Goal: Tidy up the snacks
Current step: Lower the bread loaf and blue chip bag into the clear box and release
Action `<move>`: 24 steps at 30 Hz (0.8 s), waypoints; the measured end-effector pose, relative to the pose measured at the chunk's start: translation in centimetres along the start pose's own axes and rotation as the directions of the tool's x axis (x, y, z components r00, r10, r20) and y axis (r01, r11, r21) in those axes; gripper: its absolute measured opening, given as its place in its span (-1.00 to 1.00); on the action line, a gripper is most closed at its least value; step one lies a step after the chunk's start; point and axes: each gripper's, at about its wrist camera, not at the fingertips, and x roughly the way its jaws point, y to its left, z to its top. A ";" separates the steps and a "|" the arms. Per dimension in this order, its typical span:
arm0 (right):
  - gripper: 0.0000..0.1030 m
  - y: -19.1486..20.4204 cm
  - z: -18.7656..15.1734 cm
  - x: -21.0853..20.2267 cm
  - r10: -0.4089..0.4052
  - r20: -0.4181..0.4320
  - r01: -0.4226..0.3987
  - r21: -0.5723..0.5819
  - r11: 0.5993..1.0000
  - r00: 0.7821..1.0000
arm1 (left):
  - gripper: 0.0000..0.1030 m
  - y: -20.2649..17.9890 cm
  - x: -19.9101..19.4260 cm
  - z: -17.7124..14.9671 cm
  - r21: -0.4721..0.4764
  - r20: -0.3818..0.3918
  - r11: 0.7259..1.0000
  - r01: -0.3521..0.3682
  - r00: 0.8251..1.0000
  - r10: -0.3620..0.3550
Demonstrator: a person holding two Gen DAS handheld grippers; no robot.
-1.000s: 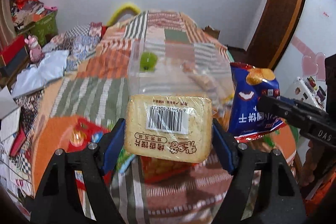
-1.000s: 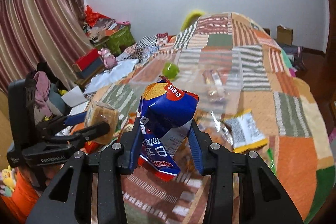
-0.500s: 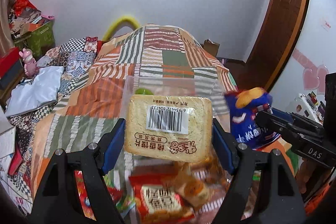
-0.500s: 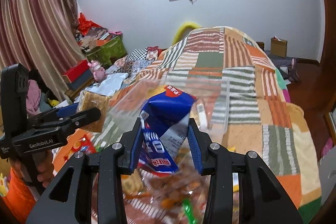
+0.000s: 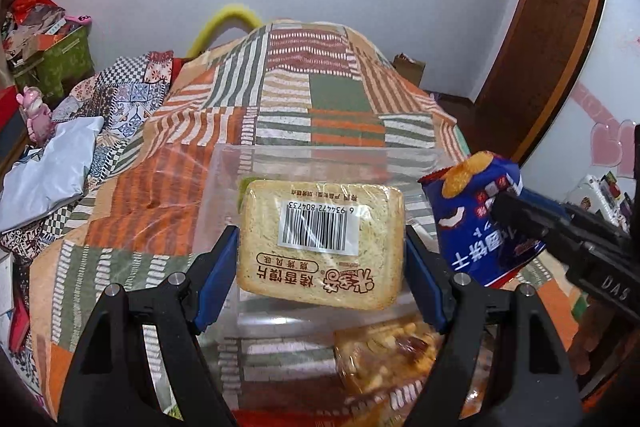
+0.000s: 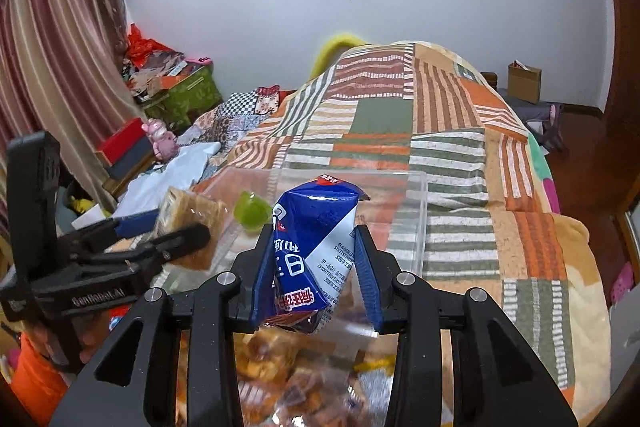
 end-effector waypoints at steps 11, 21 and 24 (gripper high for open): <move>-0.28 -0.9 1.1 3.2 -0.059 -0.057 0.061 0.033 0.998 0.997 | 0.50 -0.7 3.9 0.4 0.033 -0.078 0.999 -0.027 0.996 0.029; -0.26 -0.5 0.3 4.1 -0.092 -0.122 0.090 -0.024 0.996 0.988 | 0.51 -0.7 5.6 -0.1 0.025 -0.175 0.999 -0.044 0.983 0.048; -0.18 -0.4 0.5 3.0 -0.083 -0.105 0.081 -0.023 0.996 0.991 | 0.51 -0.4 5.0 0.0 0.004 -0.167 0.999 -0.043 0.985 0.044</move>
